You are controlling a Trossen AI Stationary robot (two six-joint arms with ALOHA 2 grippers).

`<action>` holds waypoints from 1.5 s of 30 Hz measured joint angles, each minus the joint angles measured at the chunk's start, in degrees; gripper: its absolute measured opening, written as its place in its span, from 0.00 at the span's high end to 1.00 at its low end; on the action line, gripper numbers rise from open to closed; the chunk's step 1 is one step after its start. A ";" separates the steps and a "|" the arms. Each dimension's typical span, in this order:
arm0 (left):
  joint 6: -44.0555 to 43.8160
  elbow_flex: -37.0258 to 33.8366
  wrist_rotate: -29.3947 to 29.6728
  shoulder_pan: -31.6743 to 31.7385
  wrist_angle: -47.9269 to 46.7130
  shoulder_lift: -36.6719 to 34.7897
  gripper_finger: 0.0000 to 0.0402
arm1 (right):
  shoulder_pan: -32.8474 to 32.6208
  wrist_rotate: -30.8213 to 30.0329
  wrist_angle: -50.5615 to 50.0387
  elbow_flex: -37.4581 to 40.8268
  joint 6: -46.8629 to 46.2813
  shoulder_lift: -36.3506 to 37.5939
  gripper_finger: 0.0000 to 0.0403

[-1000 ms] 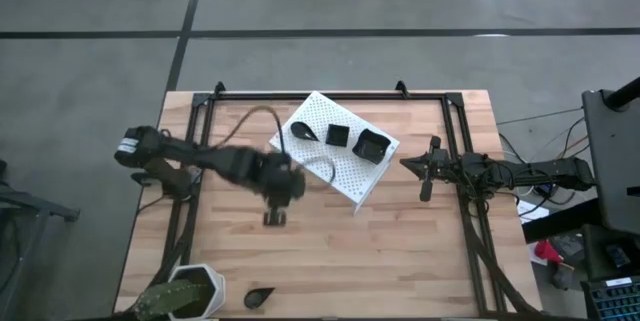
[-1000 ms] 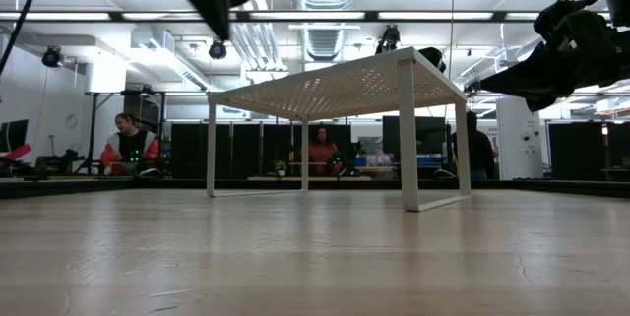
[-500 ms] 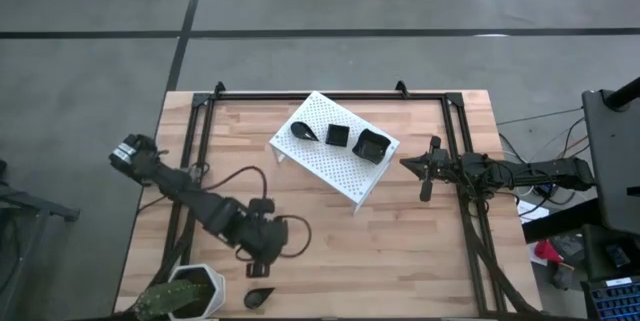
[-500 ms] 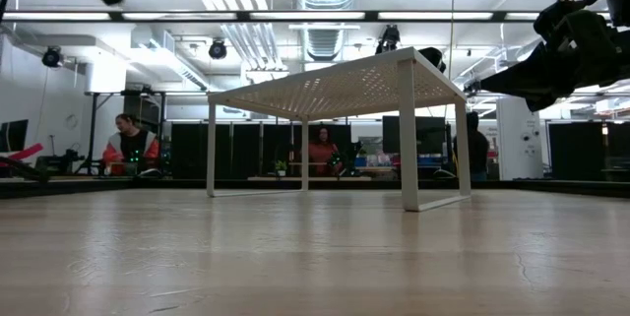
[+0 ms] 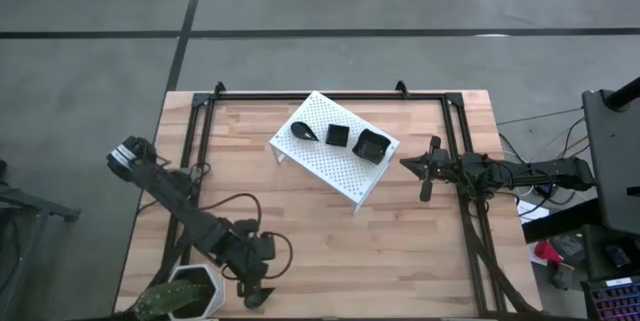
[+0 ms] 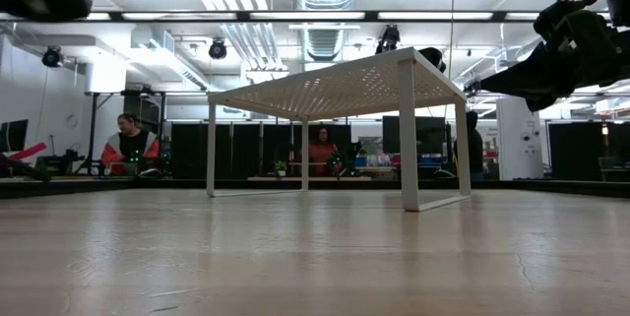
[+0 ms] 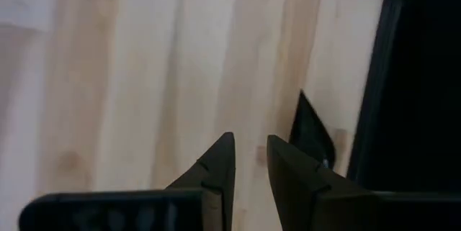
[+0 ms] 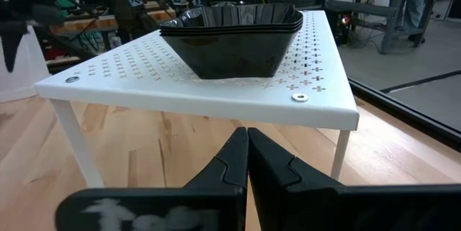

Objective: Pick & Place Mini shaped plates
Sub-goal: Stack the drop shaped plate on top of the other drop shaped plates on the shelf

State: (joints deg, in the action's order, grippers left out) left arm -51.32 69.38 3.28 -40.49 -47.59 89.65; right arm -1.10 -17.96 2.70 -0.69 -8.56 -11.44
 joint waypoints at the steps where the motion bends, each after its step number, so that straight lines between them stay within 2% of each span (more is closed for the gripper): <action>1: -0.46 -1.04 -0.80 -0.28 1.76 0.01 0.82 | 0.01 -0.02 -0.01 0.00 0.01 0.00 0.98; 8: -7.47 -9.41 -8.80 -2.34 12.57 0.02 0.82 | 0.00 -0.02 -0.02 0.00 0.00 0.00 0.98; 13: -11.79 -12.94 -11.58 -4.32 19.49 0.01 0.82 | 0.00 -0.02 -0.02 0.00 0.00 0.00 0.98; 22: -13.41 -17.62 -10.14 -5.14 26.22 -0.01 0.82 | 0.00 0.00 0.00 0.00 0.00 0.00 0.98; 27: -13.35 -20.68 -8.68 -5.15 33.86 -0.01 0.82 | 0.00 -0.02 -0.02 0.00 0.00 0.00 0.98; 38: -12.89 -23.76 -8.30 -5.13 39.04 0.26 0.82 | 0.00 -0.01 -0.01 0.00 0.00 0.00 0.98; 45: -12.21 -23.82 -8.48 -5.13 39.06 1.80 0.82 | 0.00 -0.02 0.00 0.00 0.00 -0.02 0.98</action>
State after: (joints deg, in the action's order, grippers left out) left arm -63.52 45.56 -5.20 -45.63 -8.54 91.45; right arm -1.10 -17.98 2.70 -0.69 -8.56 -11.46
